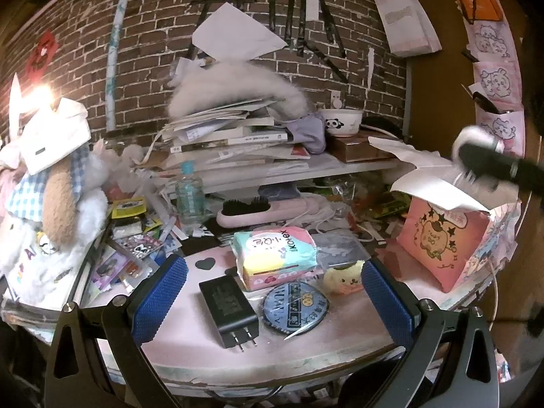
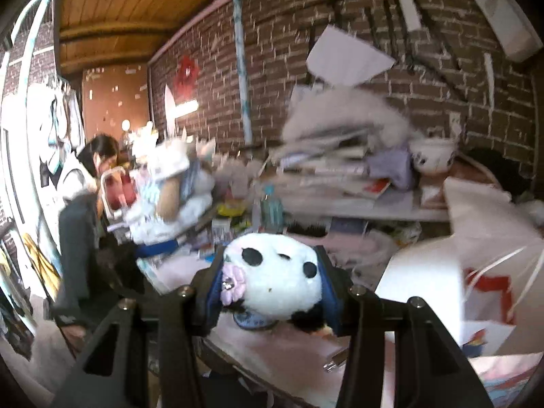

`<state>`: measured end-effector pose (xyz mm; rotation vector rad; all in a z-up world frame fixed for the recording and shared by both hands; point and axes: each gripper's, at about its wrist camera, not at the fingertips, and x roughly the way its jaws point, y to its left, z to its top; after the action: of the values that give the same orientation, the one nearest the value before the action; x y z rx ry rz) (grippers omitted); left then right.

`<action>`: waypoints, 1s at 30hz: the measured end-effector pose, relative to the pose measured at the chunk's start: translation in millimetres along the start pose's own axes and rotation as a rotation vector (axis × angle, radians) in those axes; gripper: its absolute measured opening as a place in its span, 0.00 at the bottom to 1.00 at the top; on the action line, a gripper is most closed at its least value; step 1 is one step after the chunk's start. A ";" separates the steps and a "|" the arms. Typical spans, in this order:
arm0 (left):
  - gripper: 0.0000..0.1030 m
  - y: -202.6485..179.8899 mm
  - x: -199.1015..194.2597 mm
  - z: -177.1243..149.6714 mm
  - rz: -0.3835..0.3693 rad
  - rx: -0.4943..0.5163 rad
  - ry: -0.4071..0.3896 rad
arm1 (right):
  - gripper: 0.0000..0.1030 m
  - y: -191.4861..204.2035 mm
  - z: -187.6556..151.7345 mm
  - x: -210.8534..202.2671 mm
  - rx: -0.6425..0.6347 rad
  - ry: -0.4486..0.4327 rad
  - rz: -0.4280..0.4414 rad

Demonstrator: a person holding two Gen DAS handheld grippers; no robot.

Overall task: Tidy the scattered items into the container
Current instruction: 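Carry the panda plush with the right gripper over the white paper bag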

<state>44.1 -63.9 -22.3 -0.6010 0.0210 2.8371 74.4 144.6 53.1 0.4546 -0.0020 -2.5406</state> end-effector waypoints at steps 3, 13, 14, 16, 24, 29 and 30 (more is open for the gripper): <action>1.00 -3.5 -0.3 0.8 -0.004 0.004 0.000 | 0.43 -11.0 11.9 -19.6 0.009 -0.028 -0.044; 1.00 -10.6 1.6 2.9 -0.015 0.023 0.005 | 0.43 -73.5 30.0 -68.7 0.066 0.008 -0.368; 1.00 -11.2 2.2 3.3 -0.015 0.024 0.006 | 0.43 -79.8 30.1 -72.9 0.072 0.011 -0.392; 1.00 -12.2 2.6 3.7 -0.016 0.026 0.008 | 0.43 -94.3 30.1 -82.9 0.091 0.017 -0.444; 1.00 -16.9 4.2 4.6 -0.023 0.033 0.014 | 0.44 -143.8 19.9 -102.7 0.187 0.092 -0.536; 1.00 -19.5 3.8 4.3 -0.020 0.042 0.018 | 0.44 -160.9 10.2 -93.5 0.198 0.148 -0.562; 1.00 -19.4 3.6 4.2 -0.020 0.043 0.018 | 0.44 -162.3 8.3 -90.3 0.188 0.161 -0.576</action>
<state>43.8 -43.9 -19.3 -0.6147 0.0790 2.8044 58.1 328.6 74.4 0.8330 -0.0590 -3.0712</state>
